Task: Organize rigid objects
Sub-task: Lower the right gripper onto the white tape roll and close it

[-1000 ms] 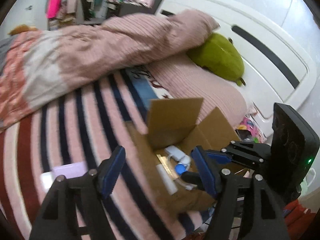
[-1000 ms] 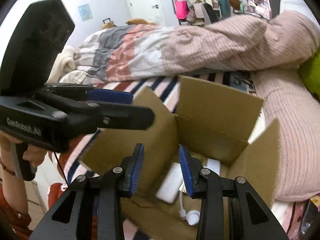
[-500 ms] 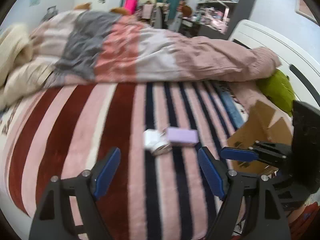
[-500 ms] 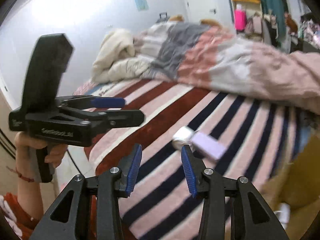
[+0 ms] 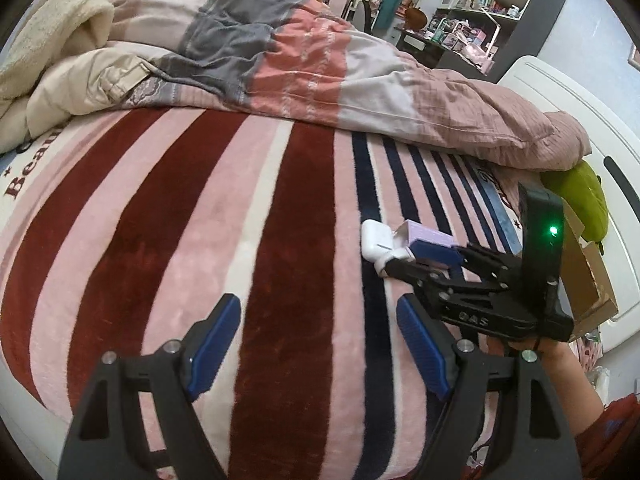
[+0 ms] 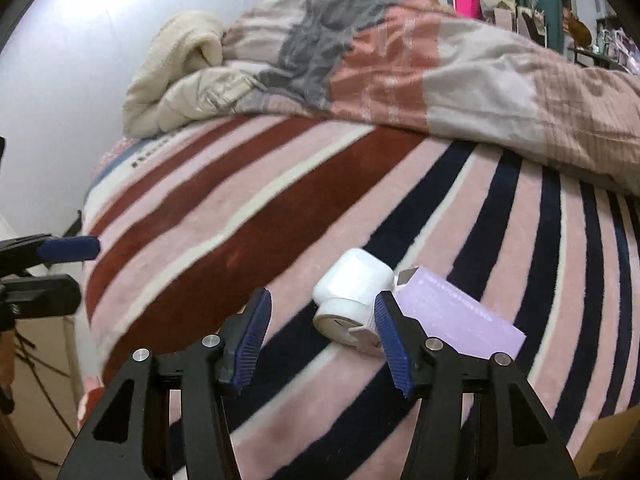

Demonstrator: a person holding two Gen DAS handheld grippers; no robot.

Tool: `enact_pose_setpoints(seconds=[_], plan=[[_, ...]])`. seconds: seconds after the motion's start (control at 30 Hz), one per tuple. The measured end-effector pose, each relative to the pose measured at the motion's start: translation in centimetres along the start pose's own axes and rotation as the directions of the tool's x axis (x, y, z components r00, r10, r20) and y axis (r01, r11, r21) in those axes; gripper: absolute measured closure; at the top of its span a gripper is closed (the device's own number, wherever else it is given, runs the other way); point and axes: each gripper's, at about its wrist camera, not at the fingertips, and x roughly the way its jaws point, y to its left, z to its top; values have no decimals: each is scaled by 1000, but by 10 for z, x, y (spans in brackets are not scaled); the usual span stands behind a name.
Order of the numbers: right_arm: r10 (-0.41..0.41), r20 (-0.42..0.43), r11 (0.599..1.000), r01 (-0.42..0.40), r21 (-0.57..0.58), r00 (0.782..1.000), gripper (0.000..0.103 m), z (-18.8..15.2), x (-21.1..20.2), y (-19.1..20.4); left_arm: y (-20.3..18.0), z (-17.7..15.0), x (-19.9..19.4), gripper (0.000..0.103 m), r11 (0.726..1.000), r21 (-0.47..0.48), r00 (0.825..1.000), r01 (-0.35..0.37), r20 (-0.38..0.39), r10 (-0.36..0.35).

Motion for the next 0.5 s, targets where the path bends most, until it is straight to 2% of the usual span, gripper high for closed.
enact_pose_setpoints(seconds=[0.2, 0.23, 0.33, 0.37, 0.5], plan=[[117, -64, 993, -115, 22, 991, 52, -21, -9, 2, 1, 1, 5, 25, 1000, -2, 1000, 15, -6, -15], [106, -62, 994, -105, 17, 992, 52, -24, -10, 2, 0, 0, 4, 25, 1000, -1, 1000, 15, -6, -15], [-21, -46, 1000, 20, -21, 999, 51, -29, -7, 1, 0, -1, 3, 25, 1000, -3, 1000, 9, -6, -9], [-41, -47, 999, 40, -25, 998, 50, -30, -4, 0, 1, -1, 3, 25, 1000, -8, 1000, 3, -6, -3], [-20, -78, 1000, 19, -9, 997, 44, -33, 11, -6, 5, -3, 4, 25, 999, -30, 1000, -13, -15, 13]])
